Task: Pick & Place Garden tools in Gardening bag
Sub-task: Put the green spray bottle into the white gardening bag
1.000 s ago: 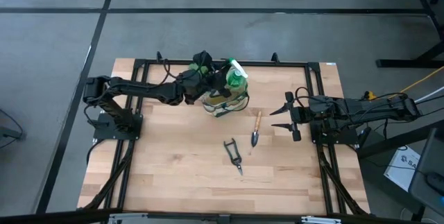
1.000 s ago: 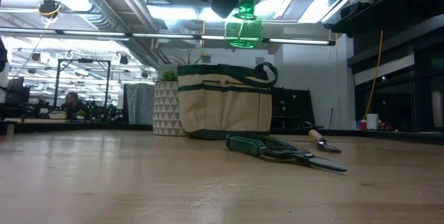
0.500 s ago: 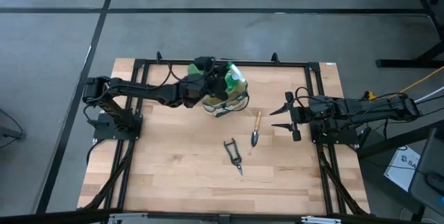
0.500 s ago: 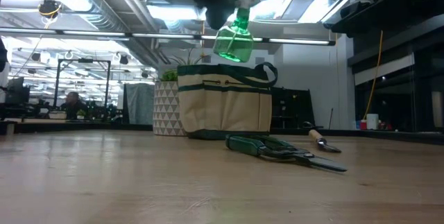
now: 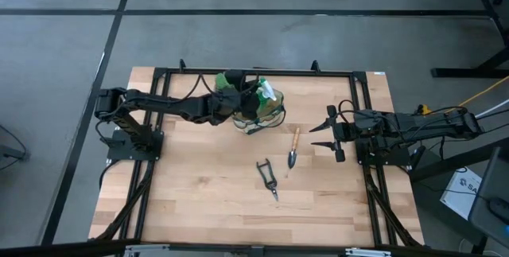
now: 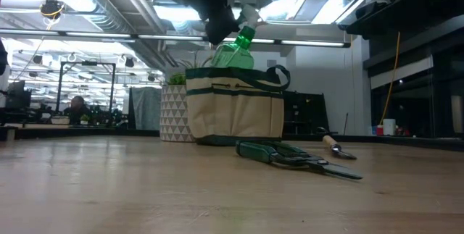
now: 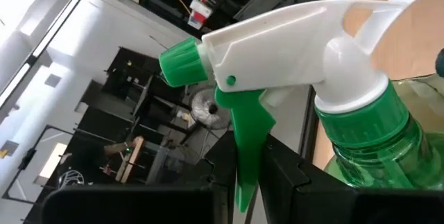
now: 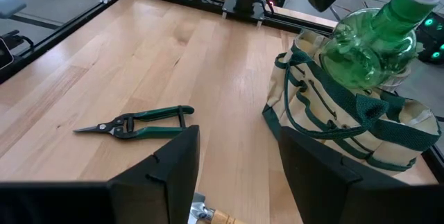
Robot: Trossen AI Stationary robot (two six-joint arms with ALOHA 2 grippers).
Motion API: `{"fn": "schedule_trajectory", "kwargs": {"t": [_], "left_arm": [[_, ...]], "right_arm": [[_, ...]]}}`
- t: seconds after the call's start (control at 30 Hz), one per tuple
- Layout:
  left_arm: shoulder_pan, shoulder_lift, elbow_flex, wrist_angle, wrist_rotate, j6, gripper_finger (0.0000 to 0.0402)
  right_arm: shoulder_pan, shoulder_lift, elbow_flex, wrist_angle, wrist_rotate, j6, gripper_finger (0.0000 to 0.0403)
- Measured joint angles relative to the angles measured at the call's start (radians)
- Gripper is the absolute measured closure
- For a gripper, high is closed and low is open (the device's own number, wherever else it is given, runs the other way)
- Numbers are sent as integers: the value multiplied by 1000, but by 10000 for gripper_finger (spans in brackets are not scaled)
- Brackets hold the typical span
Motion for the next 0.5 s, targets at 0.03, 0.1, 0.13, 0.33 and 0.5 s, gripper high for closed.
{"fn": "schedule_trajectory", "kwargs": {"t": [0.03,0.1,0.13,0.33,0.5], "left_arm": [[-2,0,0,-2,2,0,368],[-3,0,0,-8,12,1,368],[-3,0,0,-12,12,2,368],[-7,0,0,-12,46,14,368],[-15,0,0,-17,124,26,368]], "right_arm": [[0,0,0,0,0,0,202],[0,0,0,0,0,0,202],[0,0,0,0,0,0,202],[0,0,0,0,0,0,202],[0,0,0,0,0,0,202]]}}
